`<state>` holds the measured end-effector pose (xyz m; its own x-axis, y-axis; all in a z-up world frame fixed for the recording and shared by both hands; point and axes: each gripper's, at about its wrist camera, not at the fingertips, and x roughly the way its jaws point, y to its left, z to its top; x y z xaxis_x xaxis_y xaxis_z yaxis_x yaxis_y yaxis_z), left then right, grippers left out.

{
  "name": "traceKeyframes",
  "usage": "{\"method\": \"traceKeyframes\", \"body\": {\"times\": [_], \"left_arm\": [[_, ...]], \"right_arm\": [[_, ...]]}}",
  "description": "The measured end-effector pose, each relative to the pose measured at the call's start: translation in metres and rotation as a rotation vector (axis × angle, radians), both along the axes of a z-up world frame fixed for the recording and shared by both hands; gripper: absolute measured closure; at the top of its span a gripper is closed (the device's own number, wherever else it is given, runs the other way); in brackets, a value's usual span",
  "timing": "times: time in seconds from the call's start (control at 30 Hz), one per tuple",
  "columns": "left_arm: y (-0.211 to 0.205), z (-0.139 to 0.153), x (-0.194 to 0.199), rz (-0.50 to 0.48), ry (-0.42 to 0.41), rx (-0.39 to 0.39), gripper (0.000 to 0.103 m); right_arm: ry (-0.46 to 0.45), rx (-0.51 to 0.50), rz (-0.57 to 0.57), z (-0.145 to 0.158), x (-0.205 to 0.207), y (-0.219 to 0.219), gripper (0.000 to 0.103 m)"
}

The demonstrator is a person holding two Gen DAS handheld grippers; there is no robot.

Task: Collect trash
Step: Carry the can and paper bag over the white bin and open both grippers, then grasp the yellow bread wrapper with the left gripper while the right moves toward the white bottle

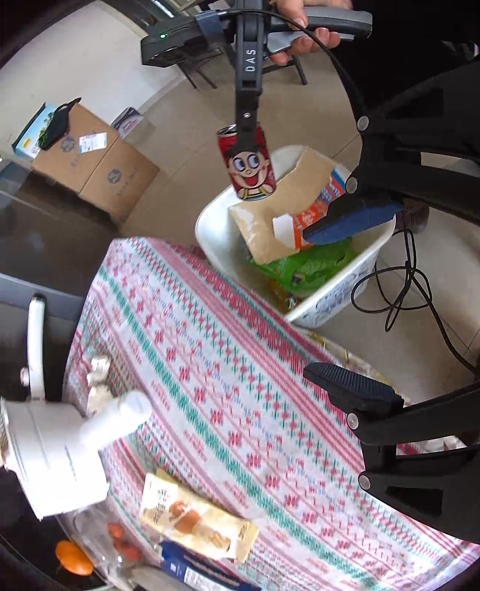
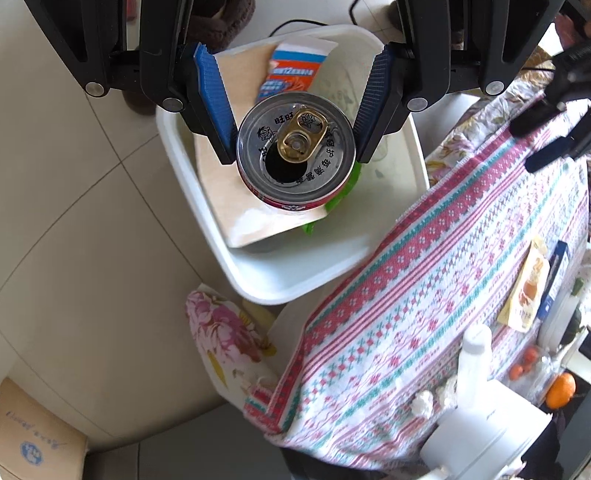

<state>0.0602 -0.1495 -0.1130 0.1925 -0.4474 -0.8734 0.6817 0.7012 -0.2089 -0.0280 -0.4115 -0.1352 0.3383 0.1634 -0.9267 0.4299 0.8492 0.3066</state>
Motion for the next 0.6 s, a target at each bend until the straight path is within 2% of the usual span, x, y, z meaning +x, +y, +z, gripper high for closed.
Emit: {"method": "traceKeyframes", "body": {"times": [0.17,0.3,0.6], "left_arm": [[0.015,0.007,0.009,0.045,-0.069,0.032,0.024],[0.027,0.007,0.016,0.077,-0.095,0.051,0.019],[0.062,0.014,0.037,0.184,-0.142,0.066,0.008]], "right_arm": [[0.04,0.034,0.009,-0.006,0.012,0.011,0.045],[0.024,0.012,0.021,0.001,0.02,0.024,0.035],[-0.043,-0.049,0.066,0.024,0.053,0.058,0.033]]}}
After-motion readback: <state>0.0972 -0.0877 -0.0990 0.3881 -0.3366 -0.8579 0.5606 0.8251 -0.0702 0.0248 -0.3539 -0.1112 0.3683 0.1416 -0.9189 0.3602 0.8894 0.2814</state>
